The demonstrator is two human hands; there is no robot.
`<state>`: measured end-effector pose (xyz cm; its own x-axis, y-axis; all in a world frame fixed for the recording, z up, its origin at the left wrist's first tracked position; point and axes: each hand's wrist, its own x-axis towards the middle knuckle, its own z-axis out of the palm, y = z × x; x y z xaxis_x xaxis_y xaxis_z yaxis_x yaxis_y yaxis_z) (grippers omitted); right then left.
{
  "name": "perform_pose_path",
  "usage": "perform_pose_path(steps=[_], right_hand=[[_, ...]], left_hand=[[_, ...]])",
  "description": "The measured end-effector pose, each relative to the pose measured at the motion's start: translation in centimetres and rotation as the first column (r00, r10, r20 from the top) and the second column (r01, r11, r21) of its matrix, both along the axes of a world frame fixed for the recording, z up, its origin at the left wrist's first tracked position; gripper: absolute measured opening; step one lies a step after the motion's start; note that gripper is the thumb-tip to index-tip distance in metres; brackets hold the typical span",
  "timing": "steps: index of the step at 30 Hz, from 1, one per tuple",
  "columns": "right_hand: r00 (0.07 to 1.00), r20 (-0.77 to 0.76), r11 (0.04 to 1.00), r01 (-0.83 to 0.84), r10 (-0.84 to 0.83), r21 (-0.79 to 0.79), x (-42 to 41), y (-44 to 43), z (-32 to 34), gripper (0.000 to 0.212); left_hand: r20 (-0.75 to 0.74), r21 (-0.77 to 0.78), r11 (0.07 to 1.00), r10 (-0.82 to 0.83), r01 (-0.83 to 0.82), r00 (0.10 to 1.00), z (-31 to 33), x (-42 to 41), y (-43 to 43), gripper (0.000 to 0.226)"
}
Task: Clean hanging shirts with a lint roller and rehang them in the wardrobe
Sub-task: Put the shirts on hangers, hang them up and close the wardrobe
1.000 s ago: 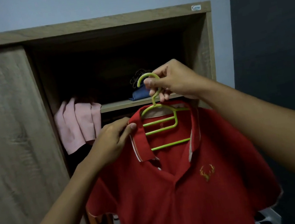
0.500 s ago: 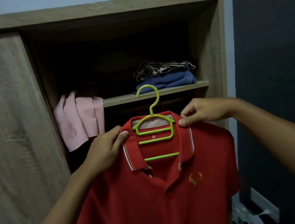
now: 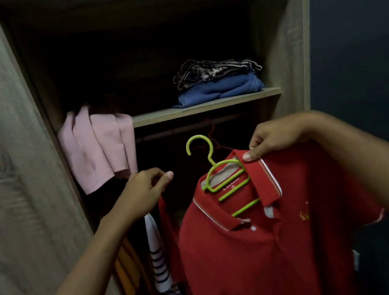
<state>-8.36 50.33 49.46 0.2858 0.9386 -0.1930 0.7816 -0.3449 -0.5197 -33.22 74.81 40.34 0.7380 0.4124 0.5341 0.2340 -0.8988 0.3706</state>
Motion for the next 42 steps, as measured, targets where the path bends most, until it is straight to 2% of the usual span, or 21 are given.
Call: perform_pose_path(steps=[3, 6, 9, 13, 16, 18, 22, 27, 31, 35, 39, 42], right_hand=[[0.998, 0.015, 0.988, 0.062, -0.06, -0.14, 0.7, 0.8, -1.1, 0.028], [0.992, 0.036, 0.98, 0.122, -0.118, -0.157, 1.2, 1.9, -2.3, 0.022], [0.972, -0.023, 0.969, 0.232, -0.235, -0.084, 1.6, 3.8, -4.1, 0.029], [0.919, -0.177, 0.928, 0.367, -0.351, 0.064, 1.9, 7.5, -7.1, 0.045], [0.859, -0.399, 0.887, 0.421, -0.322, 0.19, 1.8, 10.1, -9.0, 0.032], [0.839, -0.469, 0.873, 0.423, -0.277, 0.241, 1.7, 11.8, -10.0, 0.026], [0.861, -0.454, 0.836, 0.414, -0.231, 0.359, 1.3, 15.1, -11.0, 0.027], [0.881, -0.398, 0.76, 0.437, -0.255, 0.481, 1.7, 19.0, -10.9, 0.034], [0.873, -0.415, 0.731, 0.455, -0.255, 0.507, 2.4, 21.6, -11.0, 0.039], [0.875, -0.396, 0.759, 0.453, -0.279, 0.467, 3.3, 23.2, -11.4, 0.037], [0.886, -0.352, 0.788, 0.44, -0.302, 0.431, 3.8, 23.3, -12.2, 0.039], [0.914, -0.255, 0.825, 0.398, -0.317, 0.402, 3.8, 23.1, -12.1, 0.039]], left_hand=[[0.028, -0.018, 0.991, 0.136, -0.136, 0.99, -1.4, 1.8, 2.0, 0.03], [0.049, -0.083, 0.963, 0.261, -0.257, 0.964, -2.6, 3.5, 3.5, 0.031], [-0.053, -0.151, 0.907, 0.389, -0.392, 0.92, -3.4, 5.0, 4.3, 0.037], [-0.229, -0.141, 0.873, 0.43, -0.467, 0.873, -4.7, 6.8, 4.4, 0.039], [-0.246, -0.162, 0.861, 0.437, -0.482, 0.865, -5.3, 8.2, 4.3, 0.035], [-0.254, -0.154, 0.858, 0.444, -0.489, 0.859, -5.4, 9.0, 4.0, 0.036], [-0.297, -0.11, 0.858, 0.453, -0.501, 0.841, -5.5, 10.0, 3.9, 0.037], [-0.362, -0.015, 0.866, 0.461, -0.5, 0.81, -5.7, 10.4, 3.7, 0.037], [-0.371, -0.024, 0.882, 0.43, -0.471, 0.823, -5.3, 10.0, 3.9, 0.036], [-0.395, 0.009, 0.889, 0.423, -0.457, 0.815, -4.7, 9.1, 3.9, 0.044], [-0.341, 0.101, 0.891, 0.448, -0.442, 0.827, -3.3, 8.3, 3.5, 0.049], [-0.166, 0.235, 0.882, 0.451, -0.409, 0.877, -0.6, 7.5, 2.4, 0.039]])
